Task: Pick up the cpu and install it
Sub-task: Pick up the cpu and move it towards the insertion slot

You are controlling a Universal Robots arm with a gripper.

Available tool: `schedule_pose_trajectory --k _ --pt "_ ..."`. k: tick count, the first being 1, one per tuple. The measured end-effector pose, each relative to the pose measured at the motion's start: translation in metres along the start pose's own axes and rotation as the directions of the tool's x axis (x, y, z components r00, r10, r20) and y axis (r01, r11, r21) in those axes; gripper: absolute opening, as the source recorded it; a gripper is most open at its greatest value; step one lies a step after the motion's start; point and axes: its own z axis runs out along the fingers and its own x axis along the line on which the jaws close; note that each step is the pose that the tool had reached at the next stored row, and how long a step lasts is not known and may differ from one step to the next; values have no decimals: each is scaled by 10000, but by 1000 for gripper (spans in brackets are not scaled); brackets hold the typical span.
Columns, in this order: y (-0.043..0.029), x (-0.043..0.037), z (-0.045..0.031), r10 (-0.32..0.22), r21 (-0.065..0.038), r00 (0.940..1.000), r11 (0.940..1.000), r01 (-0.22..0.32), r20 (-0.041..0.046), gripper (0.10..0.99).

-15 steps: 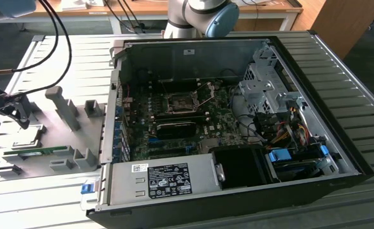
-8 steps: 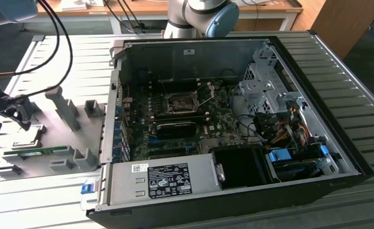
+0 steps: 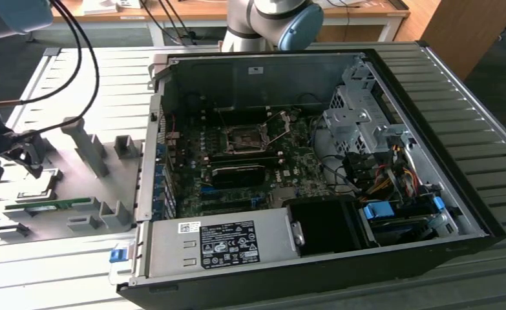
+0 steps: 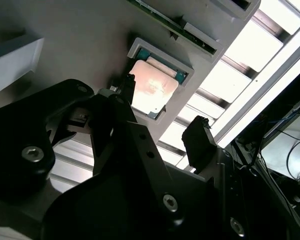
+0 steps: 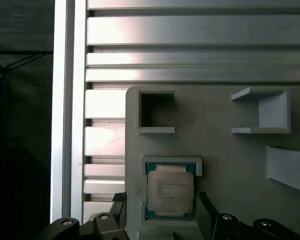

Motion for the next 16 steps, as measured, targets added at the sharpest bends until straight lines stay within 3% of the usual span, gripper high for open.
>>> schedule_pose_trajectory --k 16 --pt "-1 -1 36 0 -1 10000 10000 0 1 659"
